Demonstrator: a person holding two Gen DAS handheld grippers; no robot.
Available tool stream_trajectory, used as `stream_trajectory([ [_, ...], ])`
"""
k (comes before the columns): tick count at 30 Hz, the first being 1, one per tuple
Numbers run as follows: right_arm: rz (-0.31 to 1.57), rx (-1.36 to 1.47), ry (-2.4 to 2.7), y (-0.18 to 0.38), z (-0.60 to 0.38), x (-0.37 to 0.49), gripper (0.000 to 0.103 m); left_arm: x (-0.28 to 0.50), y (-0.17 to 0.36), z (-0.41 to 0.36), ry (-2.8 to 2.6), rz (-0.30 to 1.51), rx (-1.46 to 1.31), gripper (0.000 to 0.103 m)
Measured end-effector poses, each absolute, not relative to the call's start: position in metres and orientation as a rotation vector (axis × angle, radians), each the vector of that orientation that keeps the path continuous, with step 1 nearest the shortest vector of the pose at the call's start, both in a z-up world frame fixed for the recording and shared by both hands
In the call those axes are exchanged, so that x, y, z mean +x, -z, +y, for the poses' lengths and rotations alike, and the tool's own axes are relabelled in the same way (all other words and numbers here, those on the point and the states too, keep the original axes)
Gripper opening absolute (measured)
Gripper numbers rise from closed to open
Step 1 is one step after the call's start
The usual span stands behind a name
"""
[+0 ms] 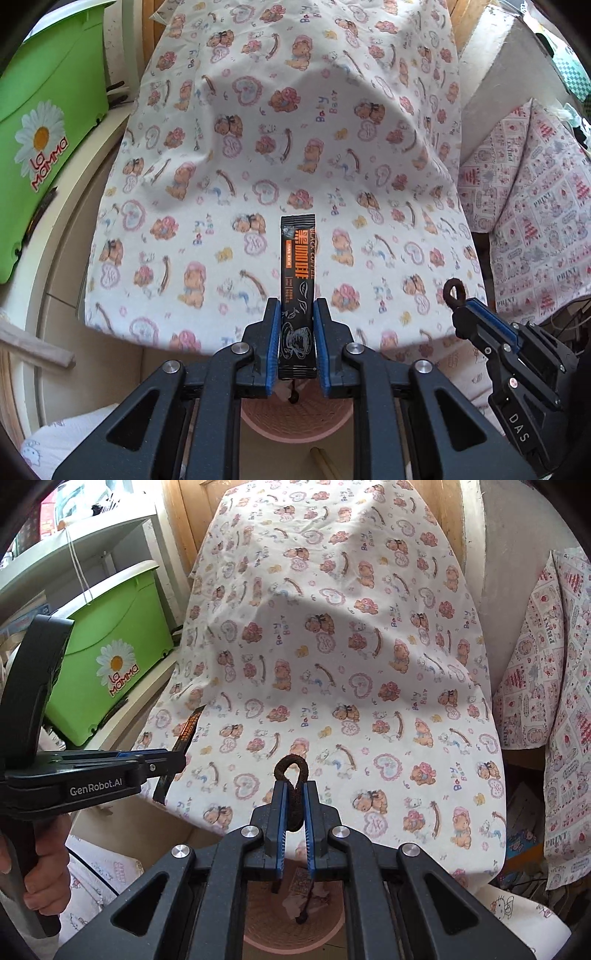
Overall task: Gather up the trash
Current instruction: 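Carry the packet and hair tie over the pink wastebasket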
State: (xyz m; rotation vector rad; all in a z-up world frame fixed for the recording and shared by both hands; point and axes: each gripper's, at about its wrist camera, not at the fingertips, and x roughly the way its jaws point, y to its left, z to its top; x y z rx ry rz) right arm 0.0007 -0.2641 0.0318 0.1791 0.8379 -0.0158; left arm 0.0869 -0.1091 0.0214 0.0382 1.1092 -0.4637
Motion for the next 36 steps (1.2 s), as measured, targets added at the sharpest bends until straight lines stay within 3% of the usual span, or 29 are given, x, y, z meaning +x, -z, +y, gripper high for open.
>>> stream_trajectory([
  [21, 0.998, 0.237, -0.005, 0.045, -0.251, -0.019, 0.009, 0.029, 0.035, -0.097, 0.485, 1.144, 0.009, 0.017],
  [36, 1.129, 0.191, -0.004, 0.087, -0.232, -0.017, 0.009, 0.017, 0.094, -0.103, 0.468, 1.352, 0.042, 0.017],
])
